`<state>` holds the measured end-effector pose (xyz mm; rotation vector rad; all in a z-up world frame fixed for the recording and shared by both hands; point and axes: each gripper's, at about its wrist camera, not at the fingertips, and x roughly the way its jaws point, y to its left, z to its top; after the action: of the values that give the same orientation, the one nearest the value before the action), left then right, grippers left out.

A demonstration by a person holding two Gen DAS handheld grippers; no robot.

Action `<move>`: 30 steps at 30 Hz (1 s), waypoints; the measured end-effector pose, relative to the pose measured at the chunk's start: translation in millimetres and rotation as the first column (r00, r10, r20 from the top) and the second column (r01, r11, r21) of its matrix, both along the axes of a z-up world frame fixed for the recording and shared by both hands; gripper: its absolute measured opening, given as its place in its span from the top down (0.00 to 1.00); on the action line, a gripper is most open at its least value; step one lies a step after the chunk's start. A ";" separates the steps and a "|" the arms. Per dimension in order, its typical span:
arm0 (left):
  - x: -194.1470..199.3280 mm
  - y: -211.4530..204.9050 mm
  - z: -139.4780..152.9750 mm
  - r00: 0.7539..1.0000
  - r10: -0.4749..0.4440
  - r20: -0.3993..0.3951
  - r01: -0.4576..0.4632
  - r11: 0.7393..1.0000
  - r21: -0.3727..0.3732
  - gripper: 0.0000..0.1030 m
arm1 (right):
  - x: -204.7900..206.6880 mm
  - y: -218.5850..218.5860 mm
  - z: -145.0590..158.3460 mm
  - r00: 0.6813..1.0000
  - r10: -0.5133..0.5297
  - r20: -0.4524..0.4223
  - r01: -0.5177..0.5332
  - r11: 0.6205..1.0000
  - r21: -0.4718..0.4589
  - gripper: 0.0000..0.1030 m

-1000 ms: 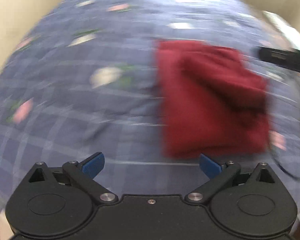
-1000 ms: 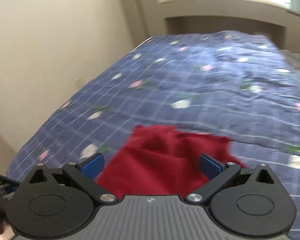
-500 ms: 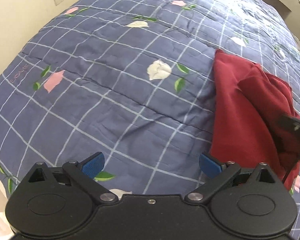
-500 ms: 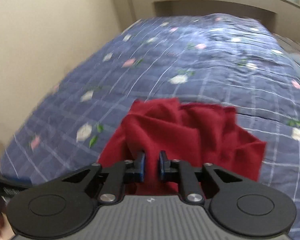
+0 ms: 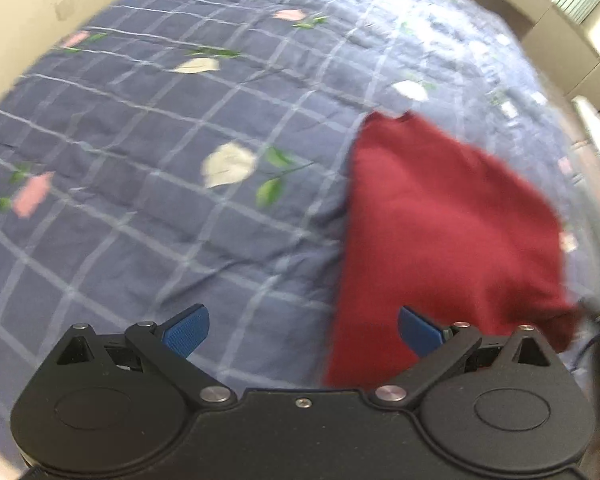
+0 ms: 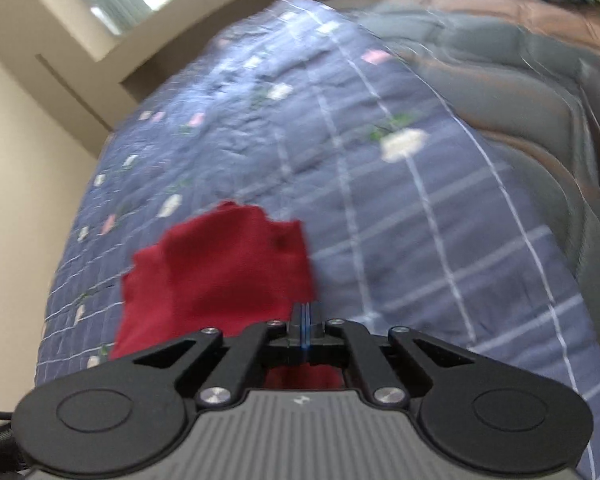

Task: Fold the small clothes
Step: 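Grasp the folded red bundle edge with the right gripper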

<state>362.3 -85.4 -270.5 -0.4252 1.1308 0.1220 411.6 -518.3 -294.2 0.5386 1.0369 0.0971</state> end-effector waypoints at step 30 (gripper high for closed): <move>14.5 -36.2 -33.3 0.981 -0.189 -0.049 0.187 0.981 -0.049 0.02 | -33.6 26.4 18.4 0.970 0.242 0.002 -0.242 0.970 -0.011 0.52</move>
<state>376.8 -121.7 -303.7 -0.3538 1.2223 -0.0575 378.0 -491.9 -275.8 0.3999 1.0960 0.3082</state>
